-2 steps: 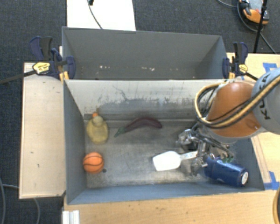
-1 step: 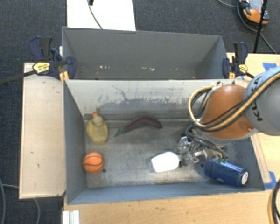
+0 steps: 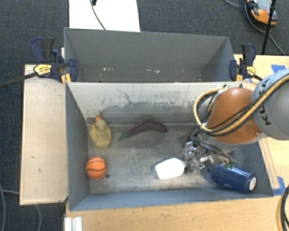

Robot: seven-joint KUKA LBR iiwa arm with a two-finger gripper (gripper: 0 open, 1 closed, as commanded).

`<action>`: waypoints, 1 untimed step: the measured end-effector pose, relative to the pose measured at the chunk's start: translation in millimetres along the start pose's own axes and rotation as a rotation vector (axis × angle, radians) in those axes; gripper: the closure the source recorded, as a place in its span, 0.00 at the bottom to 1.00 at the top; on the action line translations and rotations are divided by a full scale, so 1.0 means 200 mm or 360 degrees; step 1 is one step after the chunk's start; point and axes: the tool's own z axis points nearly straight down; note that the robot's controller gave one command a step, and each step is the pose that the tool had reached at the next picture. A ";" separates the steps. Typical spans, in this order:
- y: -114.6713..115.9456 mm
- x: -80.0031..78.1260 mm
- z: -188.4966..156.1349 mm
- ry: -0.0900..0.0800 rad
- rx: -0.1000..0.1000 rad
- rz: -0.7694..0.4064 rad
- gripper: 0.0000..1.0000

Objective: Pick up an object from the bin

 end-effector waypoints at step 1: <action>0.00 0.01 -0.01 0.0012 -0.0005 0.0000 1.00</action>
Offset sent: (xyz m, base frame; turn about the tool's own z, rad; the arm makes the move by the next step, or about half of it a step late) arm 0.0000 0.0000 0.0541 0.0000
